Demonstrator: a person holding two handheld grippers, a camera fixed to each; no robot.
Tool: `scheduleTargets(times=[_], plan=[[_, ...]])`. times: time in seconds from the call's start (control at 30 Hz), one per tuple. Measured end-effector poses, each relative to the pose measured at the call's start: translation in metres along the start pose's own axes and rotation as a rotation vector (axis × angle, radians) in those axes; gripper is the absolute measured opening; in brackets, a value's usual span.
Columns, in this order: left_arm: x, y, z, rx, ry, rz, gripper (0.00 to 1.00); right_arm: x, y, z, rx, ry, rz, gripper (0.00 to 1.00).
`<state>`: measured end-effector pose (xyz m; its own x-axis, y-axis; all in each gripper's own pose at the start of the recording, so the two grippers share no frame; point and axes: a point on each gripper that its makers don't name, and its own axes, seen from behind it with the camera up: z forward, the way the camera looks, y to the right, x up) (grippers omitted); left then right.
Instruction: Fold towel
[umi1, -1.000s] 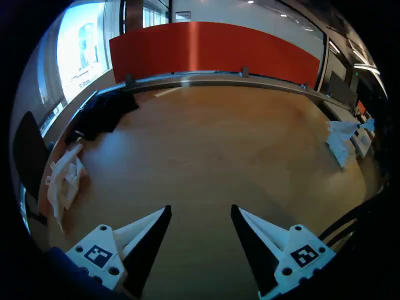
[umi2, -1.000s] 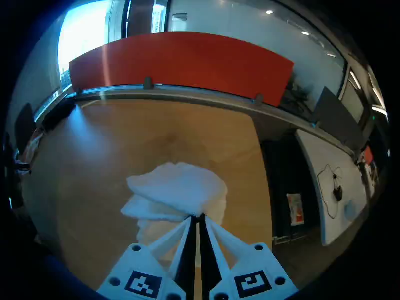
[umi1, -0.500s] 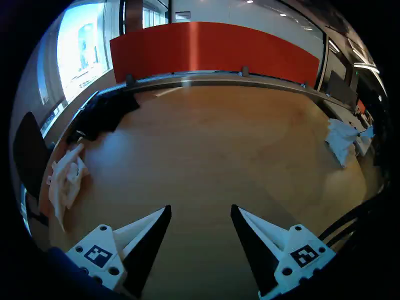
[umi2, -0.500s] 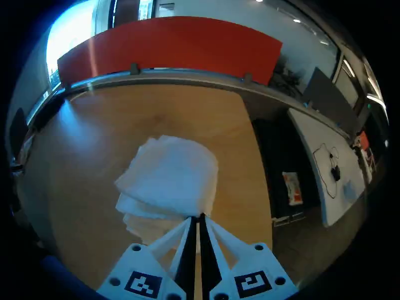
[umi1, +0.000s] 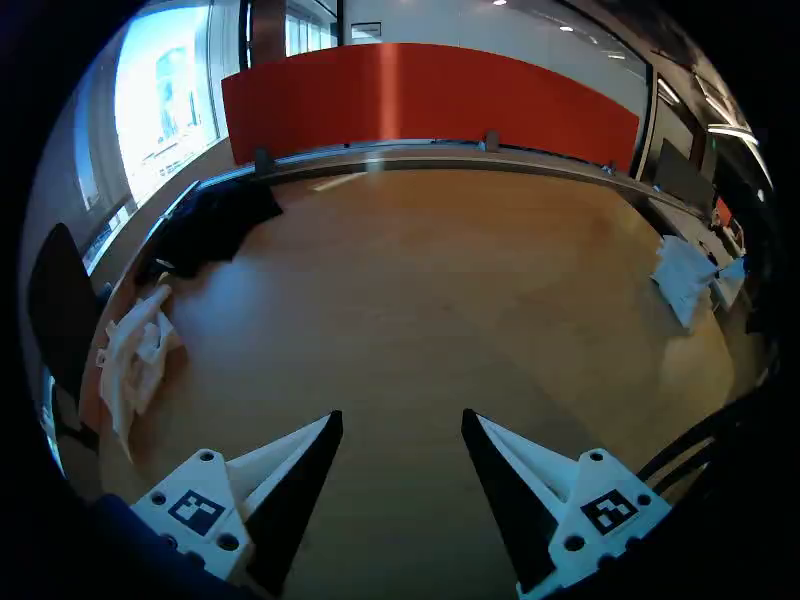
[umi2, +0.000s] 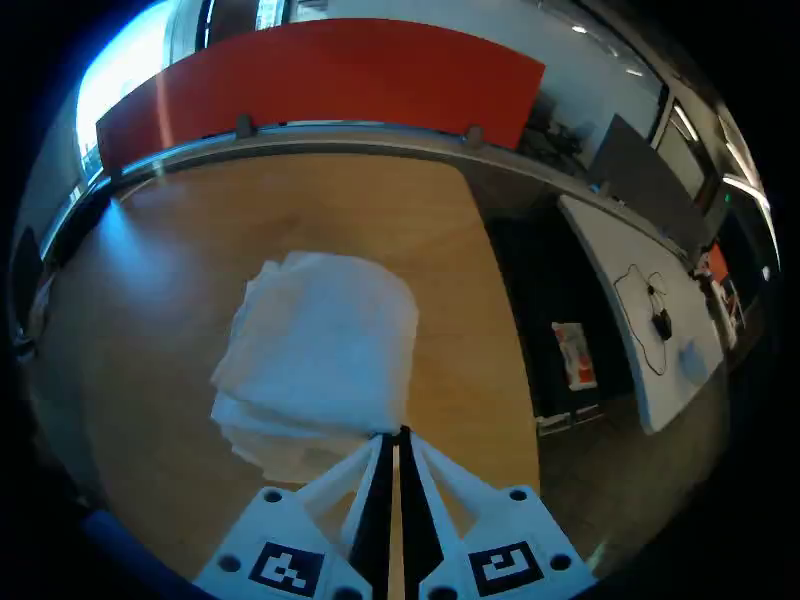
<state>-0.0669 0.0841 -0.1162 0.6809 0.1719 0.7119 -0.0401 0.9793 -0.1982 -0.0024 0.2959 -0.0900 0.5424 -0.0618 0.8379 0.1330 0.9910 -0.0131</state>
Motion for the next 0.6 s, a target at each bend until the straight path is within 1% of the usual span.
scheduleTargets(times=[0.17,0.3,0.37,0.43,0.5,0.6], plan=[[-0.001,0.0,0.0,0.001,-0.002,0.001,0.88,-0.003,0.0,0.002,-0.011,-0.004,0.007,0.05],[0.0,0.0,0.001,0.001,-0.001,0.001,0.88,-0.005,0.001,0.004,-0.02,-0.009,0.01,0.07],[0.001,0.0,0.001,0.001,0.0,0.0,0.88,-0.006,0.002,0.005,-0.028,-0.013,0.012,0.13],[0.001,0.0,0.001,0.001,0.0,0.001,0.88,-0.009,0.004,0.006,-0.041,-0.019,0.014,0.24],[0.001,0.0,0.002,0.0,0.001,0.001,0.88,-0.013,0.006,0.007,-0.054,-0.026,0.017,0.3],[0.001,0.0,0.002,-0.001,0.001,0.001,0.88,-0.019,0.008,0.009,-0.069,-0.035,0.022,0.36]])
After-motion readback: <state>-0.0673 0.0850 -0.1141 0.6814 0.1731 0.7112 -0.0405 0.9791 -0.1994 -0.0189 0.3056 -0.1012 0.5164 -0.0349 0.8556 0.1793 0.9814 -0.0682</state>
